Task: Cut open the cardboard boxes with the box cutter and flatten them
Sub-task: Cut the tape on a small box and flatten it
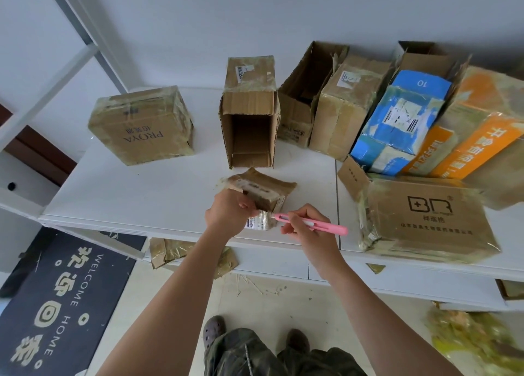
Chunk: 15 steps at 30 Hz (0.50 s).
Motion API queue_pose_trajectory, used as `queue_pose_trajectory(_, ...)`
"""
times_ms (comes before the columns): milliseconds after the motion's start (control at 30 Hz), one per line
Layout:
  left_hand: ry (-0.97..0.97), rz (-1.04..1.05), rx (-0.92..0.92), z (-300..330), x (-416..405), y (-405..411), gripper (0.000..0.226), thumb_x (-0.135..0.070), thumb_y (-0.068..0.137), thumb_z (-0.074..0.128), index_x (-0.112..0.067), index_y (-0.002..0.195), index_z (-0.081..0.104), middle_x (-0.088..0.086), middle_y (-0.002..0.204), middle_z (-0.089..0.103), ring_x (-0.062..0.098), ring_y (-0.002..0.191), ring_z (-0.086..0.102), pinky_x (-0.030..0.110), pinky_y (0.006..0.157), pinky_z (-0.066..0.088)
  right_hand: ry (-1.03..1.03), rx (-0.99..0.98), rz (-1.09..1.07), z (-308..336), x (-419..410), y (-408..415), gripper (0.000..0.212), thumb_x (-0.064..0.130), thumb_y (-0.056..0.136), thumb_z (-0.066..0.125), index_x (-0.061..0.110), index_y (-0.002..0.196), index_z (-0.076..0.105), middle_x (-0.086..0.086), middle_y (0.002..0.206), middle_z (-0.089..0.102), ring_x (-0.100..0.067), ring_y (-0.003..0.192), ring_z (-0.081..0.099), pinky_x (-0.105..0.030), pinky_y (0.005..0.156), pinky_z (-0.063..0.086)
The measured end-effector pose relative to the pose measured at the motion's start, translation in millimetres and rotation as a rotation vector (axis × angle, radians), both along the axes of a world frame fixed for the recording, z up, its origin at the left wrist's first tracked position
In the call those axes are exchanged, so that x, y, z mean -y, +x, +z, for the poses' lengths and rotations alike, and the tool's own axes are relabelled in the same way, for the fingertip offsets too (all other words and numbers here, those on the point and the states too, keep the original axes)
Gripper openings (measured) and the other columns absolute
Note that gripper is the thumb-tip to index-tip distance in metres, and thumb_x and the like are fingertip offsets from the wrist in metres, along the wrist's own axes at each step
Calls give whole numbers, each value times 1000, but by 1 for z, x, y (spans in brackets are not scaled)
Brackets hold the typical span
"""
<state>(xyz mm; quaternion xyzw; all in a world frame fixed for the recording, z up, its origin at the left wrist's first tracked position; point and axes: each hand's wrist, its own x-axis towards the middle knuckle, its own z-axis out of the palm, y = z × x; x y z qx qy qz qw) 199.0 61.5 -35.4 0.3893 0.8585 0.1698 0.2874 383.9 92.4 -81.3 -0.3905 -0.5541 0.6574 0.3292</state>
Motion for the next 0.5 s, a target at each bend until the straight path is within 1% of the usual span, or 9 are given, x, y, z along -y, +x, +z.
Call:
queue_pose_trajectory(100, 36, 8, -10, 4, -4, 3, 3, -31, 85, 76, -31, 84, 73, -13, 92, 63, 14, 93, 54, 32, 78, 37, -54, -59, -33, 2, 1, -6, 13, 13, 97, 60, 10, 84, 62, -7, 79, 73, -23, 86, 72, -36, 85, 59)
queue_pose_trajectory(133, 38, 32, -2, 6, -4, 2, 5, -30, 84, 76, -31, 81, 73, -12, 93, 64, 15, 93, 54, 32, 77, 38, -53, -59, -19, 3, 1, -6, 13, 14, 97, 60, 12, 84, 62, -8, 80, 73, -23, 88, 72, -35, 85, 58)
queue_pose_trajectory(167, 38, 61, 11, 6, -4, 1, 12, -28, 84, 77, -33, 74, 70, -11, 93, 65, 16, 92, 56, 32, 77, 39, -50, -52, -1, 5, 0, -5, 14, 15, 97, 60, 15, 83, 63, -9, 81, 73, -24, 90, 72, -33, 85, 58)
queue_pose_trajectory(233, 36, 121, 37, 3, -3, -2, 28, -25, 83, 78, -35, 61, 62, -9, 89, 66, 20, 90, 58, 33, 78, 44, -53, -38, 23, 7, -3, -1, 20, 14, 97, 61, 20, 79, 64, -10, 82, 74, -22, 87, 73, -29, 82, 58)
queue_pose_trajectory(300, 33, 134, 48, 2, -3, 1, 34, -24, 84, 77, -37, 58, 59, -10, 86, 65, 21, 90, 59, 33, 79, 44, -55, -28, 10, 6, -4, 0, 19, 11, 97, 60, 17, 80, 64, -10, 81, 74, -22, 83, 73, -30, 82, 59)
queue_pose_trajectory(400, 54, 64, 25, 8, -6, 9, 25, -27, 85, 76, -37, 66, 63, -15, 83, 61, 16, 90, 56, 31, 75, 39, -41, -39, -14, 4, -4, -5, 13, 11, 98, 59, 6, 85, 60, -9, 79, 73, -25, 86, 72, -38, 87, 59)
queue_pose_trajectory(467, 56, 70, 7, 12, -7, 6, 19, -27, 85, 76, -34, 71, 65, -14, 85, 61, 15, 89, 55, 31, 76, 39, -53, -48, -1, 2, -4, -6, 14, 13, 98, 59, 5, 85, 60, -10, 80, 73, -25, 90, 72, -39, 88, 58)
queue_pose_trajectory(500, 54, 98, 15, 12, -7, 3, 20, -26, 84, 77, -33, 69, 65, -13, 84, 61, 17, 89, 56, 32, 78, 41, -48, -36, 18, 2, -4, -4, 15, 13, 98, 59, 6, 84, 59, -10, 80, 73, -25, 90, 72, -37, 87, 58)
